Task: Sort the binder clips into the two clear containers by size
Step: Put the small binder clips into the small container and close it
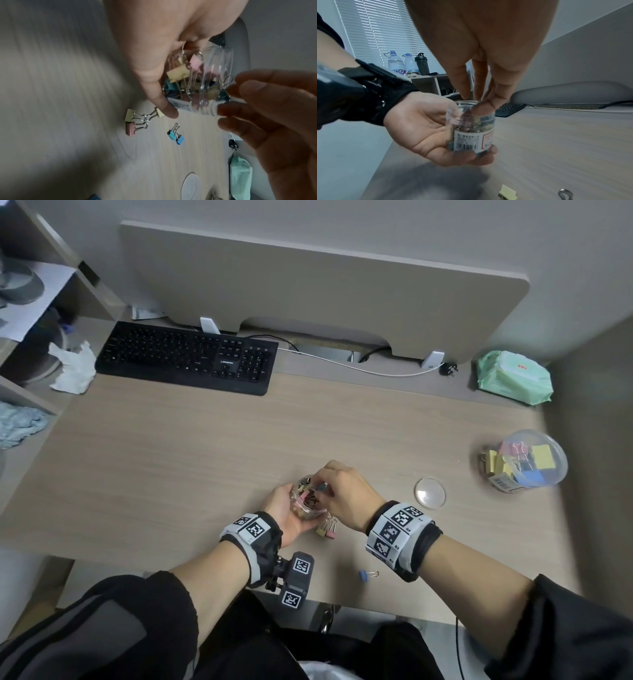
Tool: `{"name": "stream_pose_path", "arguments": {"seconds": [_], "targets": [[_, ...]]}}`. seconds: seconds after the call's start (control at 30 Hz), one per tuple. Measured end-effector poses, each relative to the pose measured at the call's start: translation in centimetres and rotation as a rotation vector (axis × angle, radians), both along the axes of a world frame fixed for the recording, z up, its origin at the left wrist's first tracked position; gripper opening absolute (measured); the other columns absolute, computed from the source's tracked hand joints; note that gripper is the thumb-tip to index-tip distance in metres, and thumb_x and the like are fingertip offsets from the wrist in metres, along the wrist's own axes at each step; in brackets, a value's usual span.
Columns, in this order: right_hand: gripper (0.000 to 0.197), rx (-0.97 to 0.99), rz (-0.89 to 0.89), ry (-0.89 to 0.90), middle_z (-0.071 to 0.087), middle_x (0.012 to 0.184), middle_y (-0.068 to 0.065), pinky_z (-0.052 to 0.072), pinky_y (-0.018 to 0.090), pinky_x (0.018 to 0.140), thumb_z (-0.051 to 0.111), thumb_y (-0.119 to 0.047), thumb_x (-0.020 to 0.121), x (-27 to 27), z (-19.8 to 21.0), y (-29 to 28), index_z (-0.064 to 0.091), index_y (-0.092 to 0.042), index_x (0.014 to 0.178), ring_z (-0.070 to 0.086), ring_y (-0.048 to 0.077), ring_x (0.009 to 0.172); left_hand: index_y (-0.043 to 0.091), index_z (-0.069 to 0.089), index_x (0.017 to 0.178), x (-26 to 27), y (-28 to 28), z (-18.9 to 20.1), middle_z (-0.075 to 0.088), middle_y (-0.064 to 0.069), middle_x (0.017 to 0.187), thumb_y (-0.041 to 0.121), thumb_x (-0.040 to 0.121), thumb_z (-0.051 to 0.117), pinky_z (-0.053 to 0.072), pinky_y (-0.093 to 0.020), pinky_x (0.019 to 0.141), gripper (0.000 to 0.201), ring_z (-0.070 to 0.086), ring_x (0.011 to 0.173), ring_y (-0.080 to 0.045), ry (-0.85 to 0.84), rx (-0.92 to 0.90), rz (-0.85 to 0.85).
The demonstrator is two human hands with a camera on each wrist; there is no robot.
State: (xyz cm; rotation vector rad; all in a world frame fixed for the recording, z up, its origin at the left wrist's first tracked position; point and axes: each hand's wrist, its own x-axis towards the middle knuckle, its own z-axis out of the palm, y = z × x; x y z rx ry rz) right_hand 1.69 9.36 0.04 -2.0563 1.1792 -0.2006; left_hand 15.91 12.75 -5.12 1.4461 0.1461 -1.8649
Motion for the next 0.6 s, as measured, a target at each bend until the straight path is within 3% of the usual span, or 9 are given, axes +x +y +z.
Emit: {"name": "stream_pose_path", "arguments": {"seconds": [0.13,0.3,0.43,0.6], "targets": [[0.020,-0.043,0.078,-0.031,0.064,0.094,0.006,0.050,0.034,0.078,0.056,-0.005,0.084,-0.3,0.1,0.0,0.071,-0.009,0.096,0.061,0.024,0.084,0.006,0.066,0.108,0.0,-0.2,0.1,0.073,-0.020,0.089,0.022,0.108,0.034,0.060,-0.051,0.075,0.036,0.069,0.080,-0.035,0.001,-0.008,-0.008],[0.011,-0.084,-0.059,-0.071,0.063,0.089,0.004,0.041,0.022,0.073,0.060,-0.006,0.086,-2.1,-0.1,-1.0,0.069,-0.009,0.092,0.053,0.014,0.076,0.002,0.061,0.128,1.2,0.1,-0.5,0.067,-0.025,0.124,0.026,0.110,0.036,0.062,-0.050,0.065,0.039,0.068,0.100,-0.039,-0.048,0.053,0.042],[0.016,0.095,0.095,0.199,0.059,0.083,0.001,0.039,0.026,0.068,0.063,-0.018,0.084,-4.1,-1.4,0.2,0.061,-0.011,0.098,0.052,0.021,0.076,0.004,0.061,0.131,1.6,0.7,-1.0,0.067,-0.023,0.126,0.026,0.109,0.036,0.062,-0.049,0.064,0.040,0.068,0.106,-0.039,-0.075,0.080,0.047],[0.049,0.203,0.383,0.629,0.059,0.110,0.009,0.043,0.033,0.069,0.068,-0.036,0.082,-5.9,-4.0,3.9,0.046,-0.013,0.120,0.060,0.030,0.096,0.004,0.062,0.132,1.2,1.4,-1.2,0.068,-0.022,0.122,0.026,0.109,0.035,0.058,-0.051,0.068,0.042,0.068,0.101,-0.037,-0.083,0.100,0.035]]}}
